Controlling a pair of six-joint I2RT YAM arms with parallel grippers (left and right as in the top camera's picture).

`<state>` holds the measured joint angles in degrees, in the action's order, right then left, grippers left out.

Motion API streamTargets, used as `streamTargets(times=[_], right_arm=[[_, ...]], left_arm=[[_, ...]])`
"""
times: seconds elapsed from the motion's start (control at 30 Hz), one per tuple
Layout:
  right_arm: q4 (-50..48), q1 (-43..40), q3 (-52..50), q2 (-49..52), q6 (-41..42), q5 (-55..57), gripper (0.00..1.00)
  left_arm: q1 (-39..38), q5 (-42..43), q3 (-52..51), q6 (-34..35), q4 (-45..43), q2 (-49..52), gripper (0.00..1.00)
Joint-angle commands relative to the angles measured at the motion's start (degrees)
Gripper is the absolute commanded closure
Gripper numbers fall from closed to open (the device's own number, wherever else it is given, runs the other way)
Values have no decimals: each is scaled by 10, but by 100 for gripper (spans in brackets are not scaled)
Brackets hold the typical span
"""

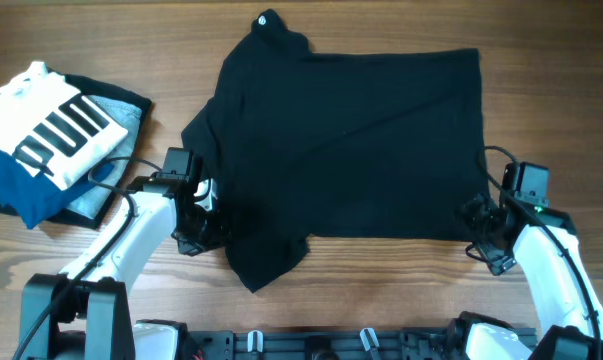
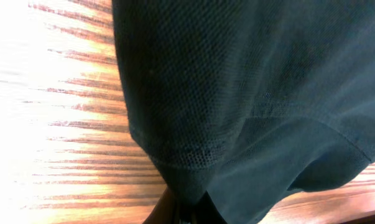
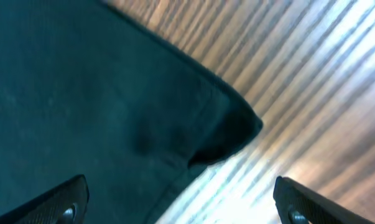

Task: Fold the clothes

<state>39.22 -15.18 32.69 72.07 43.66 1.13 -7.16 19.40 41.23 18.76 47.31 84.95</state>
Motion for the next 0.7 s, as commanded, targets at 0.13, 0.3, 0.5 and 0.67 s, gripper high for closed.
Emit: streamTargets(times=[0.13,0.3,0.5,0.67], right_arm=[[-104,-3,-50,29,50,38,11],[-160,-3,-50,120,50,31,47],[-127,-3,-40,135,42,12,96],[-27,-11,15,83,-9,3,96]], left_arm=[[3,5,9,-5,-4,-6,96],[3,5,9,-5,-3,-6,96],[3,12,9,-5,8,-11,96],[3,12,26,-5,37,-49,96]])
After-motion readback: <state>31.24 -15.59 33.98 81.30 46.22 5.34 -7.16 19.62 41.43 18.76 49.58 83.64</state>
